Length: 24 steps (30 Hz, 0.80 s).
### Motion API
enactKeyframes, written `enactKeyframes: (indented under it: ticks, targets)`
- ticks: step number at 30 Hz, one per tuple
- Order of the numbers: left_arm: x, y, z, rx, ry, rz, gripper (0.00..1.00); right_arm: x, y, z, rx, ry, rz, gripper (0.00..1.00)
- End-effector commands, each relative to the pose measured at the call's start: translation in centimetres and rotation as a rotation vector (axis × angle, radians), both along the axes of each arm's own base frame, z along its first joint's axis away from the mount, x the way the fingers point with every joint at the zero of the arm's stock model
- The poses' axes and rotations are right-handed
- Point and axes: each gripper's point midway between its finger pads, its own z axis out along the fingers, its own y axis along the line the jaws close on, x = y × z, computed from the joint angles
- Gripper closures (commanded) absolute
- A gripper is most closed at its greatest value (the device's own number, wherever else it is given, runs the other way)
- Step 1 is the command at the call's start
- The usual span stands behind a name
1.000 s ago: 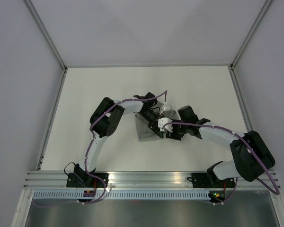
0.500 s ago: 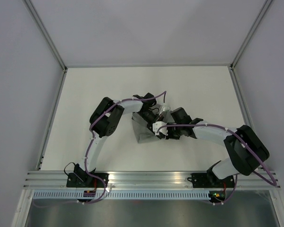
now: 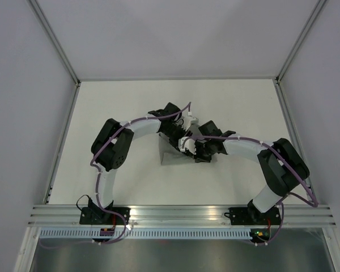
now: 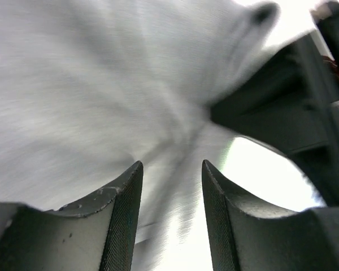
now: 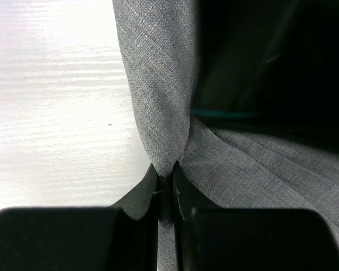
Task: Fold the napkin, place the utensils inside, and roll it up
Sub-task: Roll the napkin with the utensil
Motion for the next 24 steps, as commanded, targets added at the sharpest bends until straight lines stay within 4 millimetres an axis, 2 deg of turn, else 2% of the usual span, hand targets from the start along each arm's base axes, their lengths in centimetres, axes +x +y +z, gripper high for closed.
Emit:
enactKeyframes:
  ticks: [1,6,7,9,10,11,12,14,15,16,17,19,20,21,22,24]
  targets:
    - [7.2,2.6,2.1,0.039,-0.226,0.252,0.48,-3.6,-3.1,-3.4,-0.127,0.231,-0.095,0.92]
    - [10.9,5.9,4.3,0.063,-0.338,0.453,0.47,-4.5,-3.4,-3.7,-0.137,0.357,-0.109,0.92]
    - [11.2,6.5,5.3,0.053,-0.375,0.475,0.46,-3.7,-3.3,-3.4,-0.132,0.357,-0.110,0.92]
    - [11.6,7.1,6.4,0.053,-0.406,0.529,0.47,-4.5,-4.0,-4.0,-0.179,0.429,-0.089,0.92]
    - [11.1,7.5,7.1,0.045,-0.426,0.542,0.47,-3.5,-3.7,-3.6,-0.173,0.428,-0.086,0.92]
    - [11.5,7.6,8.1,0.021,-0.463,0.567,0.46,-4.0,-4.1,-3.5,-0.202,0.473,-0.083,0.92]
    - [11.5,7.9,8.6,0.007,-0.486,0.585,0.46,-4.1,-4.3,-4.3,-0.229,0.512,-0.081,0.92]
    - [11.1,8.5,10.5,-0.035,-0.547,0.621,0.46,-3.3,-4.1,-3.7,-0.243,0.547,-0.075,0.92]
    - [10.5,9.1,10.0,-0.028,-0.550,0.634,0.46,-2.3,-3.8,-3.9,-0.244,0.559,-0.080,0.92]
    - [10.2,9.3,10.5,-0.039,-0.565,0.643,0.46,-2.1,-3.7,-3.9,-0.249,0.571,-0.082,0.92]
    - [10.2,9.6,12.5,-0.079,-0.619,0.668,0.46,-2.2,-3.9,-3.8,-0.263,0.599,-0.085,0.92]
    - [9.4,9.6,13.2,-0.114,-0.666,0.672,0.45,-1.1,-3.5,-4.3,-0.274,0.618,-0.092,0.92]
    - [9.0,9.7,14.3,-0.128,-0.706,0.679,0.45,-1.1,-3.6,-4.4,-0.288,0.638,-0.101,0.92]
    - [8.8,9.4,14.6,-0.141,-0.734,0.671,0.45,-1.1,-3.9,-5.1,-0.307,0.665,-0.107,0.92]
    - [7.7,8.7,14.0,-0.131,-0.740,0.637,0.45,-0.2,-3.4,-5.0,-0.301,0.654,-0.109,0.92]
    - [7.1,8.4,13.8,-0.098,-0.826,0.603,0.44,-0.3,-3.3,-5.5,-0.304,0.698,-0.113,0.92]
